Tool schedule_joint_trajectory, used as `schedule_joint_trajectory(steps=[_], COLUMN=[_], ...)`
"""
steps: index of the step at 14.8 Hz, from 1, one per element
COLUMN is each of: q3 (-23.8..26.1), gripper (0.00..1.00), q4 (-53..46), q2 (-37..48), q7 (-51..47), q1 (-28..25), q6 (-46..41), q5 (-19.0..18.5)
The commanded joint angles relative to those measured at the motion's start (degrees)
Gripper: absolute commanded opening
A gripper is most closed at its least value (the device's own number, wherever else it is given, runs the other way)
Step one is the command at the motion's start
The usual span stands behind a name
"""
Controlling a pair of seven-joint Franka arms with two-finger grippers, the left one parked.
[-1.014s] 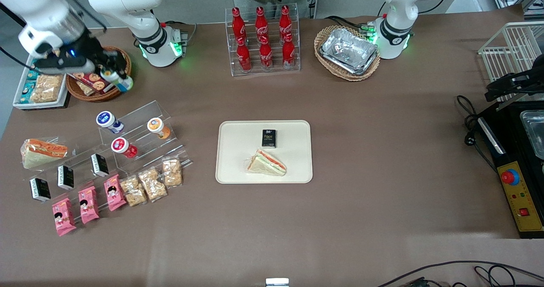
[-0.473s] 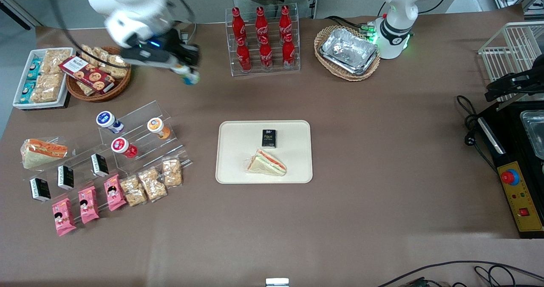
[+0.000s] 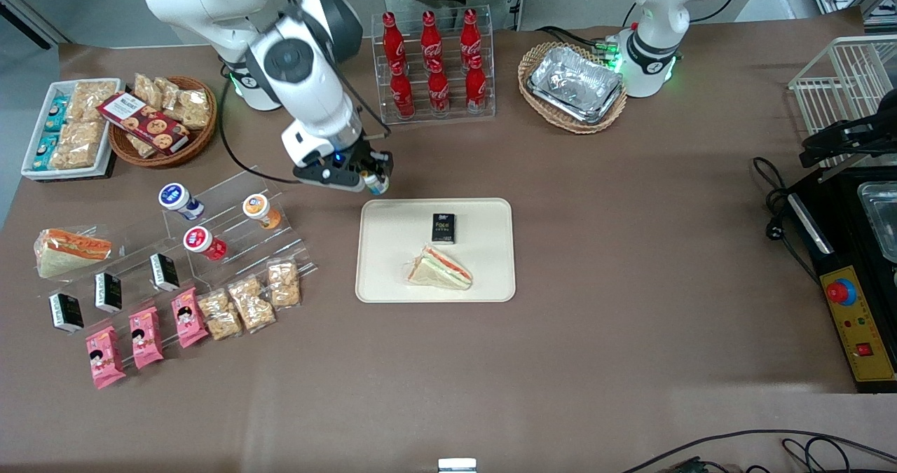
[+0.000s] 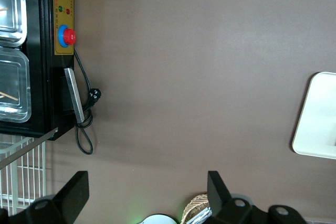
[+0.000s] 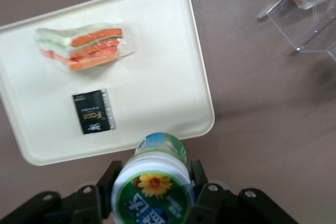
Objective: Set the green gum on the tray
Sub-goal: 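Carry the green gum tub over to the cream tray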
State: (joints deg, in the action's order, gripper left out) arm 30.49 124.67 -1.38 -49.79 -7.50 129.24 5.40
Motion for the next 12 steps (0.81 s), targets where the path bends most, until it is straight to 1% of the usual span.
schedule_joint_trajectory(steps=[1, 2, 5, 8, 10, 12], q3=[0.3, 0.3, 0.3, 0.2, 0.2, 0.2], gripper=[0.16, 0.16, 0.16, 0.16, 0.17, 0.18], q4=[1.0, 1.0, 0.9, 0.8, 0.8, 0.7], q2=[-6.8, -9.1, -14.9, -18.7, -20.2, -21.2], q7=[-4.9, -7.1, -12.6, -17.2, -19.4, -21.1], q1=[-0.3, -0.3, -0.5, -0.8, -0.9, -0.9], q6=[6.5, 8.4, 13.3, 16.7, 17.3, 17.4], q5=[-9.2, -12.5, -18.7, -23.4, -26.1, -28.1])
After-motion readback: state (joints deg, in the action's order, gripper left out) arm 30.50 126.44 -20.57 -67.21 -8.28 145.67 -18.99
